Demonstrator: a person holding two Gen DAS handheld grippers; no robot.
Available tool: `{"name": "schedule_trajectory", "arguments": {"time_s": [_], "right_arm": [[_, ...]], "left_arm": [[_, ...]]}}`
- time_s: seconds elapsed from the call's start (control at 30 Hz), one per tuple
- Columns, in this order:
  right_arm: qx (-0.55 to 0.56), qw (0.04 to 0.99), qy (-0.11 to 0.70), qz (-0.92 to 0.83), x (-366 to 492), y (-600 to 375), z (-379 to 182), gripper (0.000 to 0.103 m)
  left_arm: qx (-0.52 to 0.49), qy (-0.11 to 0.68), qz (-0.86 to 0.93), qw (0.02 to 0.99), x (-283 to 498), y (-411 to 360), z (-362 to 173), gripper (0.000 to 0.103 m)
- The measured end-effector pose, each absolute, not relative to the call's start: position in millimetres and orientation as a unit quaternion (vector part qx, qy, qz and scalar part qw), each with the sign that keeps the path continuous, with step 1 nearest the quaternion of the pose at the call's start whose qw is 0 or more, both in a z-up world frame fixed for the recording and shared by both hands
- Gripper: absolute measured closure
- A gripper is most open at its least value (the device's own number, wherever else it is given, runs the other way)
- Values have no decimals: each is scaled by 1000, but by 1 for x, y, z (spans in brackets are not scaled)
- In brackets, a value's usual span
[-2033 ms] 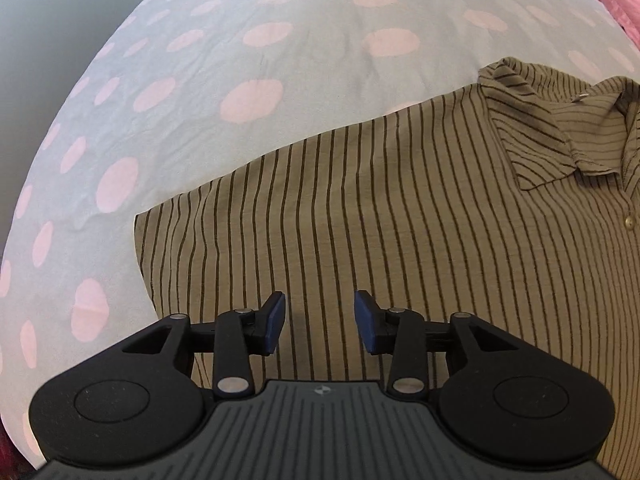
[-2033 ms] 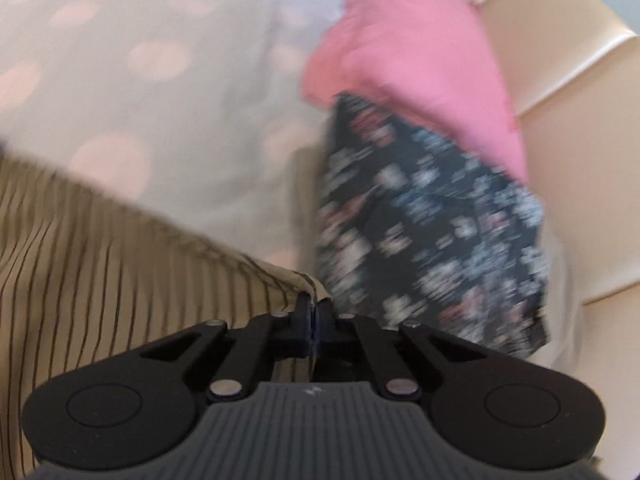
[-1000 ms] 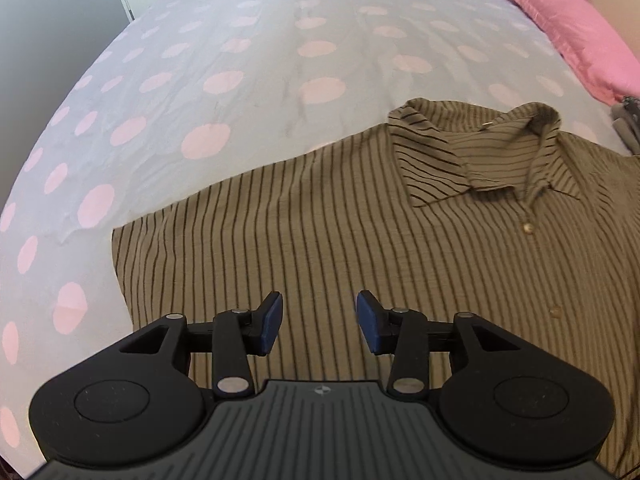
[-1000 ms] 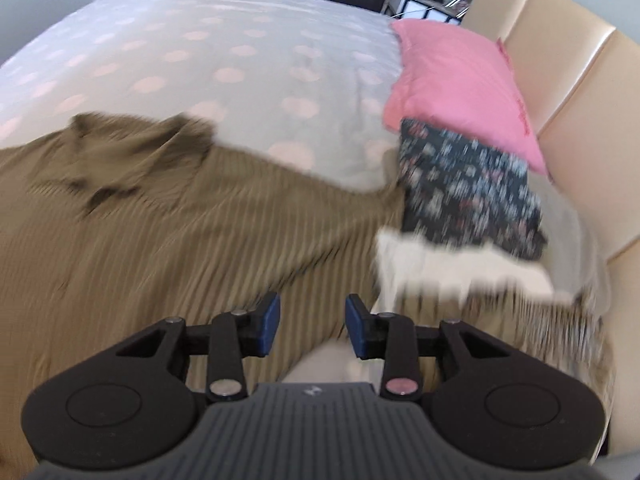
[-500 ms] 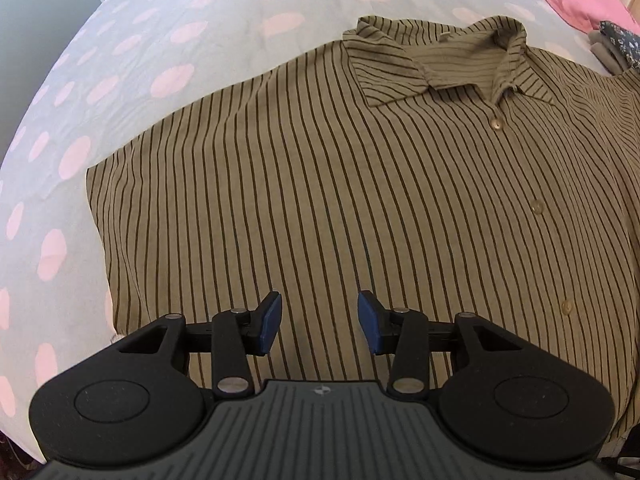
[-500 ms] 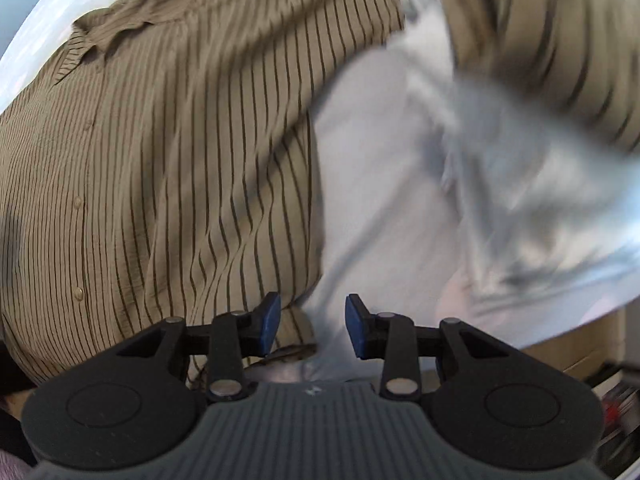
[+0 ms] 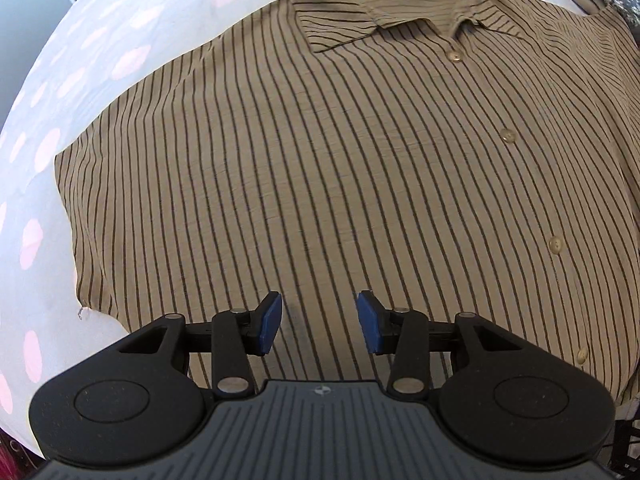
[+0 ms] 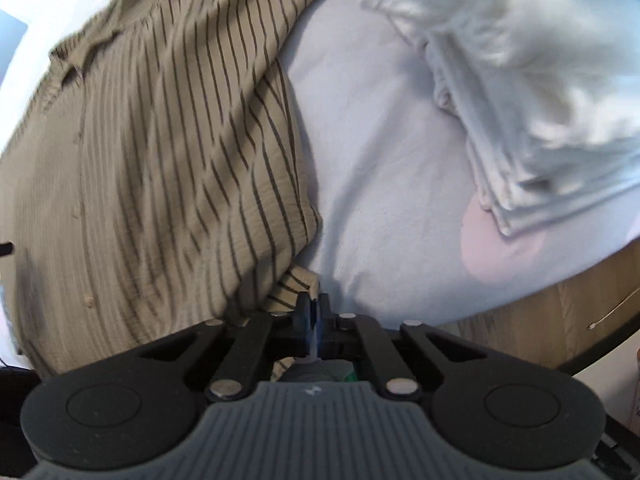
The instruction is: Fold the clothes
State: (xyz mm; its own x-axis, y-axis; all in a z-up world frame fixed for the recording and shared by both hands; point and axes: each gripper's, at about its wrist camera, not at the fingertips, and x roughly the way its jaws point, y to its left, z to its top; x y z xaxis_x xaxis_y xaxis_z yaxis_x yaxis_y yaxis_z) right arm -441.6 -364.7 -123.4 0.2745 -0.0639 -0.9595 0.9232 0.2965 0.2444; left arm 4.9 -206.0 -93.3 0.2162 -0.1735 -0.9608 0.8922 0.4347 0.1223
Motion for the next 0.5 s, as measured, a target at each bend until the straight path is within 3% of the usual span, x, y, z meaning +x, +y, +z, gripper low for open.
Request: {"name": "schedule_trajectory", "arguments": {"time_s": [0.5], "right_arm": [[370,543,600,-456,-471,-323,-100,102]], "left_arm": [[368,481,-406,684,-7,-221,-86,63]]}}
